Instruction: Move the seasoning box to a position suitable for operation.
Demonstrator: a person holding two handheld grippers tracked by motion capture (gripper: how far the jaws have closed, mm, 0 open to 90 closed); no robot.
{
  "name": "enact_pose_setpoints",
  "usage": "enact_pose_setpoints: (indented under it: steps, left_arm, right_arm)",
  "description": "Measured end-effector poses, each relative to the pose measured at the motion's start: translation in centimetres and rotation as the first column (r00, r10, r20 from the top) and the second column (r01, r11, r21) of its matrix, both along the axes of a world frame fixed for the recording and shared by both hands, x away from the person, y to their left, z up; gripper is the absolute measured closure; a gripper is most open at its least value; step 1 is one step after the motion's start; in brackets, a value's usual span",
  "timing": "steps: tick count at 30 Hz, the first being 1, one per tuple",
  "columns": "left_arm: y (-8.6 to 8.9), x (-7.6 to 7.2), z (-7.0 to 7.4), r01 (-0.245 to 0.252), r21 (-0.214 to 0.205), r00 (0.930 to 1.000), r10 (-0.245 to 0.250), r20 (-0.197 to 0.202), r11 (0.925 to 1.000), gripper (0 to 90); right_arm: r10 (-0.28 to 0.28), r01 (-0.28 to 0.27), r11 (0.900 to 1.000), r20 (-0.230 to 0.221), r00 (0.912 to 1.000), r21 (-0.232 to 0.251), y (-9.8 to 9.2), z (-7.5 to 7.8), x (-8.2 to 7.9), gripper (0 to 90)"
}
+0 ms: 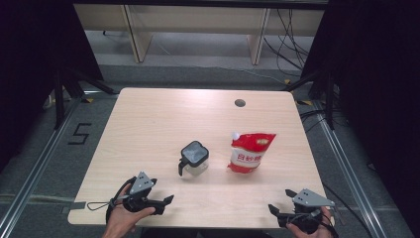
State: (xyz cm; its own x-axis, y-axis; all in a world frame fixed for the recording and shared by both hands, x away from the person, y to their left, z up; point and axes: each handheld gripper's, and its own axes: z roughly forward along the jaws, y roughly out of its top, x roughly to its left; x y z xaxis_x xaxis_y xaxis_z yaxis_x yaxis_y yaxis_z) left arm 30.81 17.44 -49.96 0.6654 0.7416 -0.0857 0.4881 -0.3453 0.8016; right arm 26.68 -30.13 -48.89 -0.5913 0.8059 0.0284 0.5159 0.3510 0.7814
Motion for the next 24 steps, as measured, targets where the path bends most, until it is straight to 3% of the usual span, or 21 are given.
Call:
enact_pose_setpoints:
  steps: [1, 2, 3, 4, 5, 8, 10, 12, 13, 15, 16, 21, 22, 24]
  left_arm:
    - [0.1, 0.0, 0.1, 0.006, 0.015, 1.0000, -0.006, -0.001, 0.9999, 15.8]
    - [0.0, 0.1, 0.0, 0.000, -0.001, 1.0000, 0.000, 0.002, 1.0000, 16.1]
    - [0.0, 0.1, 0.0, -0.002, -0.003, 1.0000, 0.002, 0.004, 1.0000, 16.5]
    - [0.2, 0.2, 0.1, 0.011, 0.023, 0.9999, -0.011, 0.006, 0.9997, 16.6]
    - [0.0, 0.2, 0.1, -0.003, 0.002, 1.0000, 0.003, 0.007, 1.0000, 16.7]
    - [0.0, 0.4, 0.3, 0.008, 0.021, 1.0000, -0.008, 0.002, 0.9998, 17.7]
    - [-0.3, 0.5, 0.2, -0.008, -0.008, 0.9999, 0.008, 0.012, 0.9999, 18.0]
    - [-0.4, 0.7, 0.3, -0.001, -0.008, 0.9998, 0.001, 0.017, 1.0000, 19.1]
    - [-0.4, 0.7, 0.4, -0.005, 0.001, 0.9999, 0.005, 0.015, 1.0000, 19.2]
    - [-0.4, 0.9, 0.5, -0.003, -0.002, 0.9997, 0.003, 0.024, 1.0000, 19.6]
    - [-0.5, 1.0, 0.5, -0.014, -0.007, 0.9996, 0.015, 0.023, 0.9999, 20.1]
    - [-0.7, 1.7, 0.6, -0.006, 0.016, 0.9996, 0.005, 0.027, 0.9999, 21.9]
    - [-1.1, 1.9, 0.5, -0.014, -0.005, 0.9994, 0.014, 0.030, 0.9999, 22.3]
    - [-1.3, 2.2, 0.5, 0.006, 0.022, 0.9994, -0.007, 0.034, 0.9997, 23.3]
  right_arm:
    - [-0.020, 0.020, 0.9998, -0.001, 0.9998, 0.001, 0.0, 0.1, -0.1, 20.4]
    - [-0.012, 0.012, 0.9999, 0.015, 0.9998, -0.010, 0.0, 0.0, 0.0, 20.7]
    - [-0.039, 0.039, 0.9992, 0.012, 0.9992, -0.004, 0.1, 0.0, -0.2, 20.9]
    - [-0.035, 0.035, 0.9994, 0.003, 0.9994, -0.005, 0.1, 0.0, -0.2, 20.9]
    - [-0.038, 0.038, 0.9993, -0.010, 0.9992, 0.004, 0.2, -0.1, -0.2, 20.9]
    - [-0.023, 0.023, 0.9997, -0.001, 0.9997, 0.000, 0.0, -0.1, 0.0, 24.1]
    - [-0.017, 0.017, 0.9999, 0.000, 0.9999, -0.002, -0.2, -0.1, 0.1, 24.8]
    - [-0.036, 0.036, 0.9993, -0.014, 0.9992, 0.004, -0.2, 0.0, 0.0, 25.3]
    - [-0.012, 0.012, 0.9999, -0.010, 0.9999, 0.001, -0.4, 0.0, 0.2, 25.2]
    - [-0.016, 0.016, 0.9998, -0.007, 0.9998, 0.010, -0.4, 0.0, 0.2, 25.2]
    - [-0.020, 0.020, 0.9997, 0.012, 0.9997, -0.012, -0.5, 0.1, 0.2, 25.3]
    - [-0.031, 0.031, 0.9995, 0.011, 0.9995, -0.002, -0.3, 0.0, 0.2, 25.2]
    - [-0.038, 0.038, 0.9993, 0.011, 0.9992, -0.003, -0.3, 0.0, 0.1, 25.2]
    - [-0.033, 0.033, 0.9994, 0.012, 0.9994, -0.009, -0.3, 0.0, 0.1, 25.3]
